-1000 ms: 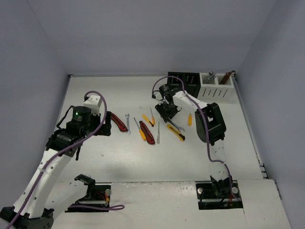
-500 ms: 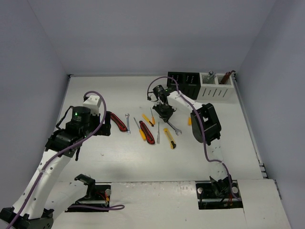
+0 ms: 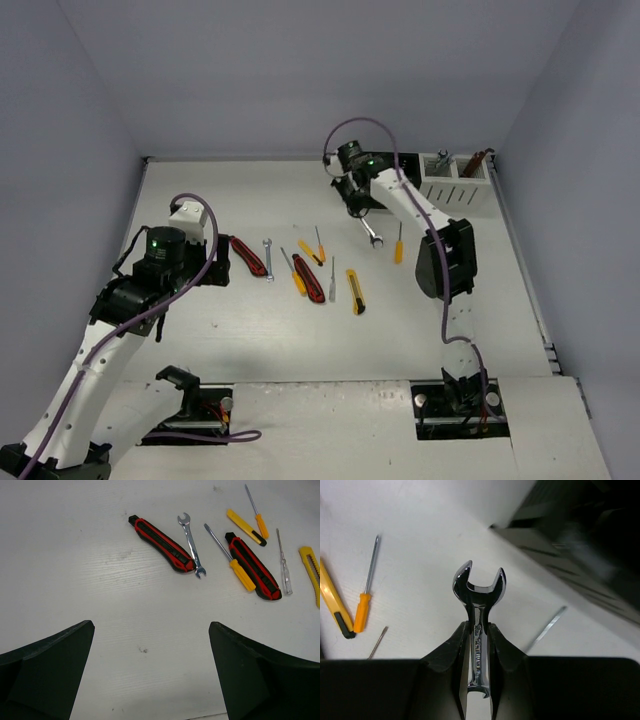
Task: Sort the tools into containers
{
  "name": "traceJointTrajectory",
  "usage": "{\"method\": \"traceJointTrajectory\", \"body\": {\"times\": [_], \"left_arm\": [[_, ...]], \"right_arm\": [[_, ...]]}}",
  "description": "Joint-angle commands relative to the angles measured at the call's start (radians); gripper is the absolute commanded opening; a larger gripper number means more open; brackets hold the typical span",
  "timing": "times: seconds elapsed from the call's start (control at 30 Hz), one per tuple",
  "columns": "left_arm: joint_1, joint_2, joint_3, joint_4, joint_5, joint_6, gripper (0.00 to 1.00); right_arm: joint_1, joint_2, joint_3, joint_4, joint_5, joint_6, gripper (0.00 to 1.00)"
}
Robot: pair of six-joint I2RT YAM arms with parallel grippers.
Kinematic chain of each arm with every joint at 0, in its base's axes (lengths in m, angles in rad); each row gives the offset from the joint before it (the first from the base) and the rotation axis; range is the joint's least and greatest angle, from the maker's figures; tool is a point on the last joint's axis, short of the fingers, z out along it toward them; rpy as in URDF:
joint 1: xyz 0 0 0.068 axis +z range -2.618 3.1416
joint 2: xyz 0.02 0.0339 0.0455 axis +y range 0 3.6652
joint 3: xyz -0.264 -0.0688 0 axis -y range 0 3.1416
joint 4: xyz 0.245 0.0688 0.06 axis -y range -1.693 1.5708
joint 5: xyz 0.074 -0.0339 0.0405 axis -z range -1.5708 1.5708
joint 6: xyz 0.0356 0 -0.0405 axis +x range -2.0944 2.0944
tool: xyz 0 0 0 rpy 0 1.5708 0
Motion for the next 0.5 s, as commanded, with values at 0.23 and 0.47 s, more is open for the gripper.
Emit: {"method": "traceJointTrajectory", "body": {"times": [0.23,0.47], "left_arm": [[0.006,-0.001,0.019,0.033,-0.022,-0.041,0.97],[0.005,0.007,0.019,0.035,-0.018,-0.068,0.97]], "right_arm": [[-0.307,-0.342,0.084,0.407,0.086,0.124,0.00],[-0.440,-0.324,-0.066,0.761,0.047,0.252,0.00]]}}
